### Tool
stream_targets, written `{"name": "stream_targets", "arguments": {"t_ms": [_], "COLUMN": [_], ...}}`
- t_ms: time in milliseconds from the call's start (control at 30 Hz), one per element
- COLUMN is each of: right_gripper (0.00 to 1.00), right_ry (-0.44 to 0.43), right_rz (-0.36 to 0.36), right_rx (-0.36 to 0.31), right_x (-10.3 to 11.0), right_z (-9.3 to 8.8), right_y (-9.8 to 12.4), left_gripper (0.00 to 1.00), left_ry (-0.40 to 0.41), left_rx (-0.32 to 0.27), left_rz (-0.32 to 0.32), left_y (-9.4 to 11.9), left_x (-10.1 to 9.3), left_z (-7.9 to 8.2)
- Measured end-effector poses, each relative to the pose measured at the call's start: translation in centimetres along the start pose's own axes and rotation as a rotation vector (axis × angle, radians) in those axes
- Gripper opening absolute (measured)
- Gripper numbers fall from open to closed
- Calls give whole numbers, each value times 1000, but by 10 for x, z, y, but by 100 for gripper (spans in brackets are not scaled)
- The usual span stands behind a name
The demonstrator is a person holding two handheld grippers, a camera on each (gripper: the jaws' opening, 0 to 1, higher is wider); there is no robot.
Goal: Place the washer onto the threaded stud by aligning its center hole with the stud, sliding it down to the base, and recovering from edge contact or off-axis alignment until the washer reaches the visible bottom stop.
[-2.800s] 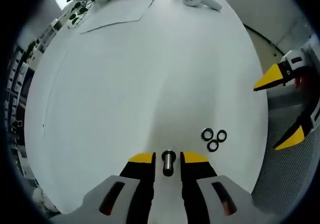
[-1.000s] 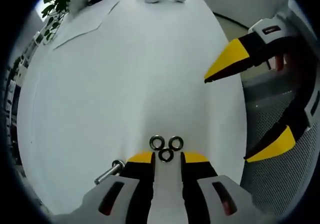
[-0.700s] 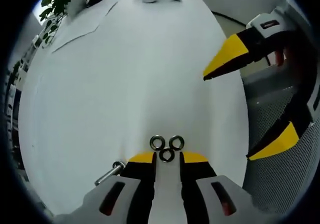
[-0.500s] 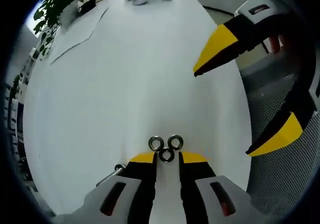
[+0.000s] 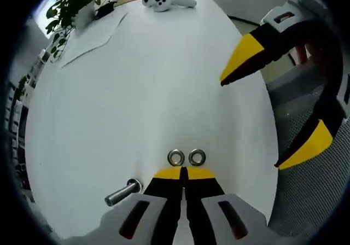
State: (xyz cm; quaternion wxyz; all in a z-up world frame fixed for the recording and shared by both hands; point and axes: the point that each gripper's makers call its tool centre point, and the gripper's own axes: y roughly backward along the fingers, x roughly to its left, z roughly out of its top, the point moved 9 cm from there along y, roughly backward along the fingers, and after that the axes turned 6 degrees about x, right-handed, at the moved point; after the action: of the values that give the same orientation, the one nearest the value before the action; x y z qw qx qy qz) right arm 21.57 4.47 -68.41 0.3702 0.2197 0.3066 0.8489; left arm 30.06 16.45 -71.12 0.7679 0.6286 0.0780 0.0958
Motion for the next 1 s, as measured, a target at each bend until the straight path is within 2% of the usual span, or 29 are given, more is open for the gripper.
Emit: {"name": "stream_targets", "arguments": {"t_ms": [200,300,367,567,667,867,933,1000], "right_gripper": [51,51,51,51,51,51,51,51], "right_ry": [0,-1,-1,-1,1,0,0,0], "right_rz": [-4,-6,-6,-7,-6,-8,-8,-8], "right_rx": [1,1,-2,-2,-2,-2,-2,-2], "right_x": [0,-1,-1,0,0,-1,-1,-1], "right_z": [0,0,0,0,0,0,0,0], "right_y": [0,0,0,0,0,0,0,0], "left_gripper": [0,2,8,12,16,16,16,17], "left_ry": [18,0,-28,3,35,4,-53,-74], "left_rx": [22,43,60,35,33,41,60,71], "left_rz": [-34,-28,-4,-2,-26,-30,-16,-15], "left_y": [1,1,2,9,10,7,6,5], "left_x": [1,0,1,9,8,1,-1,-5], "left_z": [-1,-1,-2,-6,-8,-8,-8,-8]}}
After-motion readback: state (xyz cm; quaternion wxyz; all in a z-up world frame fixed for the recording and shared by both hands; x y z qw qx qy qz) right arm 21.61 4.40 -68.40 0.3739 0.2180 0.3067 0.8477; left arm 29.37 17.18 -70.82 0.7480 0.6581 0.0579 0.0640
